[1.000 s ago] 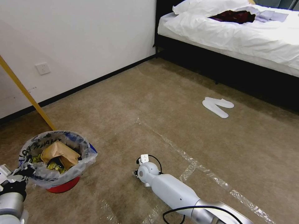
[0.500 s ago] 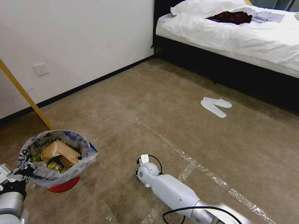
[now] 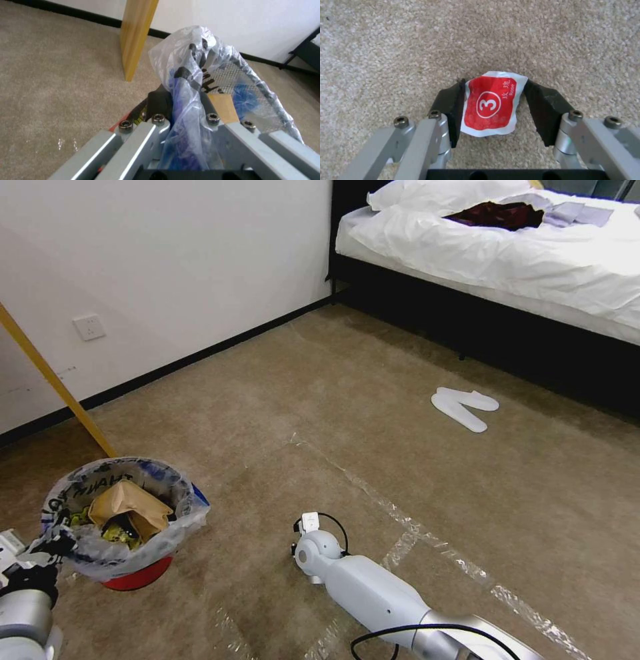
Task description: Pick up the trash bin and place the garbage on the floor into it.
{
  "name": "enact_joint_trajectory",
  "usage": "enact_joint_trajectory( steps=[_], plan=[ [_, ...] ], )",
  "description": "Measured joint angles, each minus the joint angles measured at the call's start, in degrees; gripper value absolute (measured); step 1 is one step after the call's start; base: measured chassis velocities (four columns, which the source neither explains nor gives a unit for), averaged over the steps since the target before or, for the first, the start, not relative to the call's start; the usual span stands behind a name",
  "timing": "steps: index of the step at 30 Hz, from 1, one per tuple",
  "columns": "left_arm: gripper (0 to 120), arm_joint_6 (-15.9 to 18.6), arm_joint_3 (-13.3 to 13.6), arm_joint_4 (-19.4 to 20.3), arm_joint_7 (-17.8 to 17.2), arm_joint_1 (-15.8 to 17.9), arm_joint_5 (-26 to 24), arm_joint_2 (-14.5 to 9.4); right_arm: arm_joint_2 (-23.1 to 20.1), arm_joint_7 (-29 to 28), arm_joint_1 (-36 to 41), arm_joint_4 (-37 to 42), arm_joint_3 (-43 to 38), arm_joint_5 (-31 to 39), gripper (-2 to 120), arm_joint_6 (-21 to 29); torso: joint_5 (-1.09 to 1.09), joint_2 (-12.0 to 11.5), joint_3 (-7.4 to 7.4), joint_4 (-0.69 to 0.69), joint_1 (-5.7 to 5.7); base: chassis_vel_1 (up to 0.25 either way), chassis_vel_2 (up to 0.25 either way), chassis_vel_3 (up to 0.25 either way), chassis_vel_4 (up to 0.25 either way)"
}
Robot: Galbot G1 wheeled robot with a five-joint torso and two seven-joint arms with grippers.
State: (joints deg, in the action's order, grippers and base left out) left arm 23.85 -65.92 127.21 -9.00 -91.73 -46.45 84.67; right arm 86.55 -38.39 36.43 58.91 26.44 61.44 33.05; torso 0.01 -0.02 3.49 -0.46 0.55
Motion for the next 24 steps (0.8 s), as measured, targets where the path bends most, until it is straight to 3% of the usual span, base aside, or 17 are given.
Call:
enact_joint_trajectory(
  steps=[7,9,11,24],
  plan=[
    [5,0.0,0.1,-0.2,0.0,0.0,0.1,0.0,-0.3,-0.7,0.0,0.4,0.1,0.0,32,0.2,-0.02,0.0,-0.01,-0.02,0.00,0.000,0.000,0.000,0.000],
    [4,0.0,0.2,-0.3,0.0,0.1,0.2,0.0,-0.5,-0.9,0.0,0.6,0.1,0.0,19,0.3,-0.03,0.0,-0.01,-0.03,0.00,0.000,0.000,0.000,0.000],
    [4,0.0,0.2,-0.3,0.0,0.1,0.2,0.0,-0.6,-1.0,0.0,0.8,0.1,0.0,16,0.3,-0.03,0.0,-0.01,-0.02,0.00,0.000,0.000,0.000,0.000],
    [4,0.1,0.3,-0.4,0.0,0.3,0.2,0.0,-1.7,-1.5,0.2,2.3,0.2,0.2,11,0.6,0.00,0.0,-0.01,0.00,0.00,0.000,0.000,0.000,0.000]
  ],
)
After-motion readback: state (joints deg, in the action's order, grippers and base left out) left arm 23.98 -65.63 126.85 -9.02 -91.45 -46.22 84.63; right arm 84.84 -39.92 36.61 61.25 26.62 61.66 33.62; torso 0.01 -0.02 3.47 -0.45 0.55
